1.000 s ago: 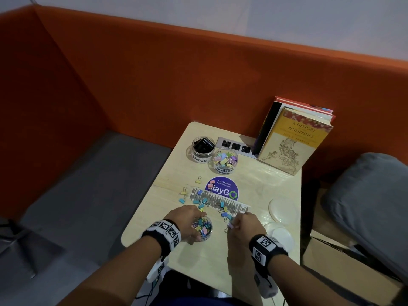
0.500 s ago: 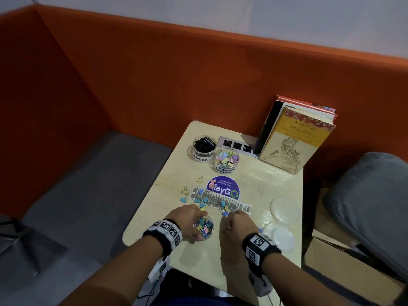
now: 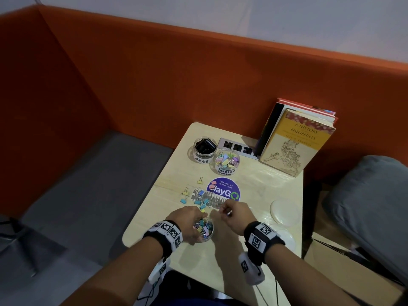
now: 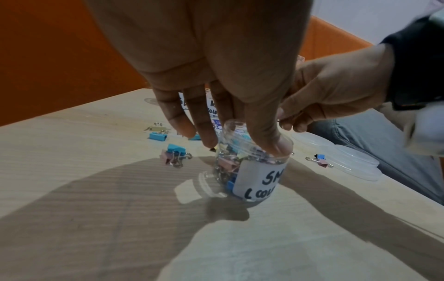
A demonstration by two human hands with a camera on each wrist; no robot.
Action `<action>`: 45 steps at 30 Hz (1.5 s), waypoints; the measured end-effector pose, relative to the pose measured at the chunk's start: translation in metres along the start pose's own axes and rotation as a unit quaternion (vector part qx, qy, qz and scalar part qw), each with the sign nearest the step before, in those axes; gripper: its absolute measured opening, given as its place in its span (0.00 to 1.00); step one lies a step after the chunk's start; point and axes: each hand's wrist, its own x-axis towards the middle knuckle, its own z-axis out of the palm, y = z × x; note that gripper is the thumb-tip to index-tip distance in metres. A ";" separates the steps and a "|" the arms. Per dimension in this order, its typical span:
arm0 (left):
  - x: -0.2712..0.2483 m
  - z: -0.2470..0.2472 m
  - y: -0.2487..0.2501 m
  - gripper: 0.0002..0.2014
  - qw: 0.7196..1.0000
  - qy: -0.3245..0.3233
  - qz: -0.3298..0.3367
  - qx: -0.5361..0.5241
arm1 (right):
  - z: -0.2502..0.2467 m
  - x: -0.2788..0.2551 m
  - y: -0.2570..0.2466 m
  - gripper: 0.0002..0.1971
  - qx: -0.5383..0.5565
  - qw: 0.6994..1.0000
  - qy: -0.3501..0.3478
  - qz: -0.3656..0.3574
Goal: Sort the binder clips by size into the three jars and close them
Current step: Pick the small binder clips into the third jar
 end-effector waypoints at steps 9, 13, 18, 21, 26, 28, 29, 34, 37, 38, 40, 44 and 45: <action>0.001 -0.001 -0.002 0.43 1.000 -0.016 0.001 -0.010 | 0.007 -0.003 0.046 0.10 -0.103 0.990 0.009 0.097; 0.002 -0.004 0.000 0.43 1.000 -0.021 -0.004 -0.014 | 0.016 -0.002 0.043 0.03 -0.124 0.989 -0.006 0.080; 0.001 -0.005 0.001 0.43 0.999 -0.022 -0.013 -0.023 | 0.015 -0.001 0.041 0.03 -0.134 0.987 -0.011 0.085; -0.001 -0.006 0.001 0.43 0.999 -0.022 -0.014 -0.023 | 0.014 -0.002 0.040 0.05 -0.116 0.988 -0.011 0.097; -0.002 -0.007 0.003 0.42 1.000 -0.014 -0.018 -0.022 | 0.007 -0.004 0.033 0.07 -0.039 0.996 0.009 0.074; -0.002 -0.007 0.003 0.41 0.999 -0.013 -0.018 -0.023 | 0.004 -0.002 0.022 0.10 -0.002 1.000 -0.016 0.017; -0.002 -0.008 0.004 0.40 0.999 -0.014 -0.018 -0.023 | 0.003 -0.001 0.016 0.09 0.022 0.999 -0.034 -0.009; -0.001 -0.010 0.008 0.30 0.999 -0.016 -0.029 -0.023 | 0.007 0.004 -0.001 0.05 0.056 0.994 -0.060 -0.066; -0.001 -0.008 0.007 0.38 0.999 -0.013 -0.018 -0.025 | 0.004 0.010 0.011 0.04 -0.019 0.999 0.015 -0.034; 0.000 -0.007 0.006 0.40 0.999 -0.015 -0.016 -0.027 | 0.002 0.012 0.017 0.07 -0.044 0.999 0.029 -0.014; 0.001 -0.006 0.005 0.42 0.999 -0.015 -0.016 -0.031 | 0.000 0.014 0.027 0.12 -0.073 0.997 0.023 0.018; 0.002 -0.005 0.004 0.43 0.999 -0.018 -0.017 -0.029 | 0.010 0.011 0.037 0.12 -0.109 0.993 -0.015 0.030; 0.002 -0.004 0.004 0.43 0.999 -0.018 -0.016 -0.029 | 0.013 0.010 0.039 0.10 -0.113 0.993 -0.010 0.031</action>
